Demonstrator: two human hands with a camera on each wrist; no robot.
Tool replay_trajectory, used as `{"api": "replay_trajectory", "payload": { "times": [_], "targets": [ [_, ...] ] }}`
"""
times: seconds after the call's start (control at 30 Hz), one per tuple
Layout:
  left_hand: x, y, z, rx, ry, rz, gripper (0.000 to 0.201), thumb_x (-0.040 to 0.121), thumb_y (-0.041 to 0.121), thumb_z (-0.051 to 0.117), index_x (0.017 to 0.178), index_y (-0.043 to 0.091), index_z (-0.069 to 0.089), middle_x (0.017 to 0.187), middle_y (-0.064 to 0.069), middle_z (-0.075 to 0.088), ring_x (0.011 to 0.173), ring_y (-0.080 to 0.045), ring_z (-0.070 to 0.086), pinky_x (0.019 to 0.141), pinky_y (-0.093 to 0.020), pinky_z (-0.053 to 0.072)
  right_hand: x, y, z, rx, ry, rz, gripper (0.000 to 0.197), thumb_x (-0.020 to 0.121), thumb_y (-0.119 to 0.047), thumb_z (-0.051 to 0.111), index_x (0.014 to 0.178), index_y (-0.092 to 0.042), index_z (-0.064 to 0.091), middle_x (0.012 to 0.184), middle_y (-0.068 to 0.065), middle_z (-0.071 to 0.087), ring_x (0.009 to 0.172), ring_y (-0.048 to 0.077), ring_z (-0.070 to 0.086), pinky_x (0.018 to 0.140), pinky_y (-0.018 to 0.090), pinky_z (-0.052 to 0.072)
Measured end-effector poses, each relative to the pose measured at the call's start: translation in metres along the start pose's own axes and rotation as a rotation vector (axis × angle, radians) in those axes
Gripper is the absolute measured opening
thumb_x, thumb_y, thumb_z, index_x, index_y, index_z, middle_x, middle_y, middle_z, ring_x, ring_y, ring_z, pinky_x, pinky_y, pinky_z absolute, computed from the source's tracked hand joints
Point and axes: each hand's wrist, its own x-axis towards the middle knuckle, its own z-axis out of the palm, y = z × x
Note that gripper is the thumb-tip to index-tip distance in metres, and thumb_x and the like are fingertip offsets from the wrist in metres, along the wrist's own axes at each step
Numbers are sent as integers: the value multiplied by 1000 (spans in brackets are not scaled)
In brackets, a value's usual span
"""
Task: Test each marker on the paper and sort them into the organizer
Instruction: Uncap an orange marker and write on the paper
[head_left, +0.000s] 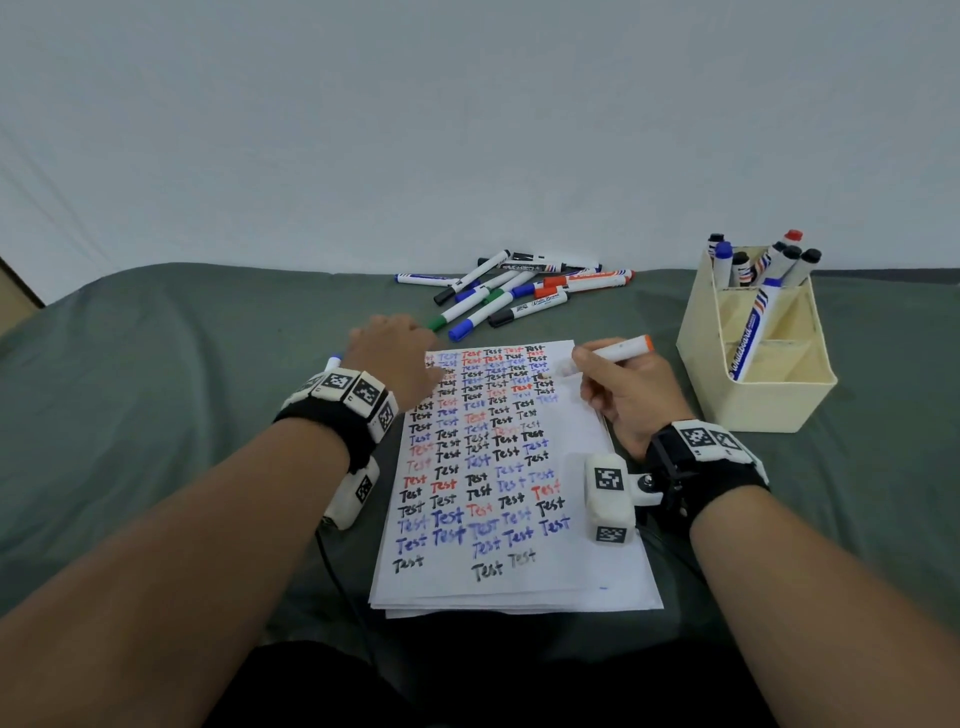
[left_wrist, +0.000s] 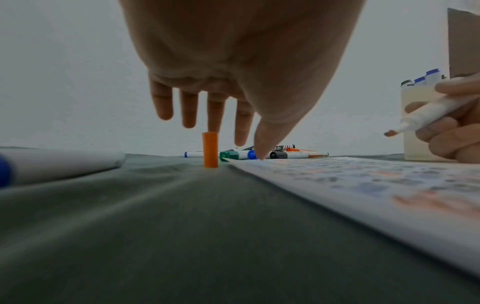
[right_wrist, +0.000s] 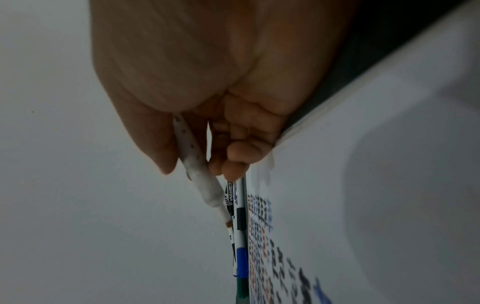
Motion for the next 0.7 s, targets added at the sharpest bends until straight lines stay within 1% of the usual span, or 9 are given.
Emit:
{"api": "replay_trajectory", "payload": {
  "times": [0.07,0.13,0.2,0.27,0.3,0.37,0.5,0.6,0.7],
  "targets": [
    [1,-2,0,7,-44,-86,33,95,40,53,126,31,60,128,-2,55,119,-27,51,100,-45,42,1,0,0,92,15,58,10,95,-9,67,89,-7,74,64,7,63,53,17,54,46,22,41],
    [3,-3,0,-20,-74,-118,31,96,25,53,125,25,62,124,-7,56,114,-29,56,94,-42,48,1,-1,0,117,21,75,12,96,-6,63,92,-4,74,67,10,64,55,19,55,47,22,43],
    [6,-5,0,-50,-82,-119,29,97,15,53,123,17,66,123,-12,61,110,-30,60,90,-38,52,1,-2,1,115,24,58,9,94,-2,64,94,-5,72,69,13,66,55,21,56,47,23,44],
    [7,-6,0,-74,-74,-128,26,98,9,52,119,10,69,119,-13,67,108,-31,63,92,-39,53,1,-1,1,117,24,27,11,92,2,66,93,-9,66,72,17,68,54,22,58,47,25,46],
    [7,-7,0,-104,-64,-144,25,98,7,52,117,8,69,117,-13,68,107,-31,63,93,-40,53,1,-1,0,111,21,14,13,91,2,68,93,-10,64,74,19,69,55,22,59,47,25,46],
    [6,-7,-1,-195,-18,-175,23,99,9,51,112,10,70,111,-11,69,100,-30,63,88,-39,53,1,1,-1,70,12,-8,15,88,0,73,93,-11,65,77,20,70,56,22,60,48,26,47],
    [4,-3,-5,-329,104,-171,23,101,21,47,107,12,67,100,-8,69,89,-27,62,82,-41,55,1,4,-4,-41,13,-22,19,82,-5,82,94,-15,73,76,10,72,59,18,59,51,24,48],
    [3,-1,-7,-412,231,-190,20,101,24,46,105,13,63,96,-6,67,84,-27,60,77,-40,53,3,4,-4,-19,7,3,17,85,-4,79,98,-13,73,81,14,74,62,19,61,54,25,50],
    [3,-3,-6,-438,400,-236,13,101,18,48,105,12,58,96,-8,64,85,-28,58,71,-41,47,3,3,-2,3,-11,21,17,88,-3,73,104,-8,72,86,19,75,64,19,62,56,25,51]
  ]
}}
